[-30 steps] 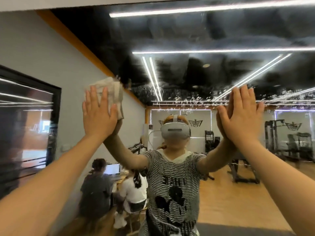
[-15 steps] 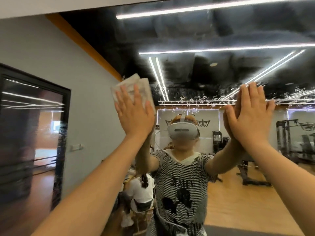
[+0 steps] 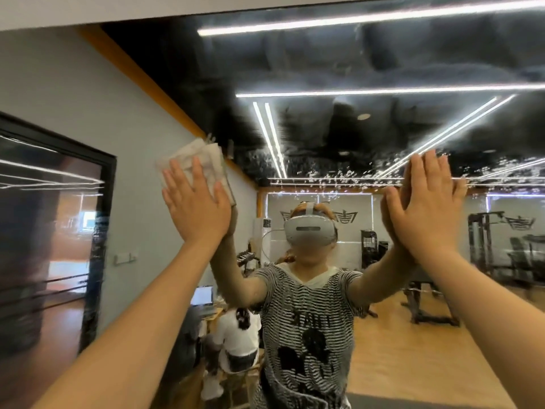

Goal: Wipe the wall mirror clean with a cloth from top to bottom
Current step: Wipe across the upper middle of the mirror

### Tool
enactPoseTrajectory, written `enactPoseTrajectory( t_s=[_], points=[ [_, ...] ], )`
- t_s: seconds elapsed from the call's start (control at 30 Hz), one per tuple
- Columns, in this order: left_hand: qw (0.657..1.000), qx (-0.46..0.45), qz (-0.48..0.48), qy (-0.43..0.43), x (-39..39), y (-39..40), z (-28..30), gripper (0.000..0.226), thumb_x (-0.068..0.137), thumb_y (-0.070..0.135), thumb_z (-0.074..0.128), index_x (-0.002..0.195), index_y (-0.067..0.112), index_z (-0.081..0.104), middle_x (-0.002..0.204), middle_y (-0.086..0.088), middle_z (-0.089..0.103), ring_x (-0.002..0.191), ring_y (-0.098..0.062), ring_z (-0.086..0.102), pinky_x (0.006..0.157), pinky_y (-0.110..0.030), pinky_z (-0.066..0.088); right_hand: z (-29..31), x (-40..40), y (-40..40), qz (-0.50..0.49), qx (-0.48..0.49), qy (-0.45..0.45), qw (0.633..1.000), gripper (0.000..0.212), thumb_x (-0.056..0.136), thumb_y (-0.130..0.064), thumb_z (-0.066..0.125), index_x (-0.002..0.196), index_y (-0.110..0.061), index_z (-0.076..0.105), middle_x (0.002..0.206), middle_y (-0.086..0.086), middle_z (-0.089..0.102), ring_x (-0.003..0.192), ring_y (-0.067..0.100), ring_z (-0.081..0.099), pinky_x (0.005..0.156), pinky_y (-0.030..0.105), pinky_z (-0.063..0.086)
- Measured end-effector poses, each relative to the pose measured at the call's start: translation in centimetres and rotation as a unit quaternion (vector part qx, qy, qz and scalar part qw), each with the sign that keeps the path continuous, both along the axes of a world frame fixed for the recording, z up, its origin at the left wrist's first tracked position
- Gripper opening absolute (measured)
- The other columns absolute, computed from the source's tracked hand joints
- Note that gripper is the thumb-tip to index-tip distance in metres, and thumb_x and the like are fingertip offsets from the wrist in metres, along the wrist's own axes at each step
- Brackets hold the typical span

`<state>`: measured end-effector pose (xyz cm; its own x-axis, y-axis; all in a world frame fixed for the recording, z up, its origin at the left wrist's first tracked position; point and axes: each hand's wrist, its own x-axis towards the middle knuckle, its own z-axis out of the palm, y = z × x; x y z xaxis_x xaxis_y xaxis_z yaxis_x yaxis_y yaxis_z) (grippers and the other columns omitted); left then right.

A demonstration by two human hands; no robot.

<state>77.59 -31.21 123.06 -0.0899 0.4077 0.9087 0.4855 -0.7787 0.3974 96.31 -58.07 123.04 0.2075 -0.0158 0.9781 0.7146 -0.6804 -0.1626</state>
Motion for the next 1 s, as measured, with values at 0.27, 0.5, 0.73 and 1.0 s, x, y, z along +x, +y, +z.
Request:
enactPoseTrajectory(
  t_s=[0.27, 0.5, 0.73, 1.0],
  points=[
    [0.994, 0.078, -0.028, 0.065, 5.1, -7.5, 0.9, 0.065, 0.097, 0.046, 0.011, 0.156, 0.022, 0.001, 0.162, -0.016, -0.007, 0.148, -0.034, -0.009, 0.117, -0.043, -0.009, 0.0, -0.2, 0.0, 0.0, -0.006, 0.001, 1.0, 0.075, 0.092, -0.056, 0.021, 0.155, -0.014, 0.016, 0.163, 0.007, 0.01, 0.15, 0.023, 0.002, 0.119, 0.049, 0.0],
    [0.96, 0.17, -0.038, 0.219, 1.4, -3.2, 0.3, 0.069, 0.087, 0.056, -0.001, 0.149, 0.03, -0.016, 0.159, -0.007, -0.023, 0.142, -0.018, -0.027, 0.112, -0.034, -0.019, 0.0, -0.2, -0.1, 0.005, -0.007, 0.006, 1.0, 0.075, 0.093, -0.057, 0.02, 0.155, -0.015, 0.015, 0.163, 0.007, 0.009, 0.15, 0.023, 0.002, 0.119, 0.049, 0.001],
    [0.997, 0.05, -0.003, 0.061, -2.6, 2.7, -0.6, 0.067, 0.096, 0.044, 0.021, 0.156, 0.016, 0.011, 0.161, -0.019, 0.003, 0.149, -0.035, 0.001, 0.119, -0.048, 0.004, -0.1, -0.1, 0.0, 0.005, -0.002, -0.001, 1.0, 0.075, 0.093, -0.056, 0.022, 0.154, -0.014, 0.017, 0.162, 0.008, 0.011, 0.15, 0.025, 0.004, 0.119, 0.049, 0.001],
    [0.998, -0.033, -0.021, -0.039, 2.1, -3.1, 0.9, 0.062, 0.102, 0.038, 0.031, 0.156, 0.017, 0.007, 0.161, -0.019, -0.003, 0.149, -0.036, -0.005, 0.119, -0.046, -0.003, -0.1, 0.0, 0.1, -0.007, -0.003, 0.002, 1.0, 0.074, 0.094, -0.055, 0.021, 0.155, -0.015, 0.015, 0.163, 0.007, 0.009, 0.15, 0.023, 0.003, 0.118, 0.047, -0.001]
  ],
)
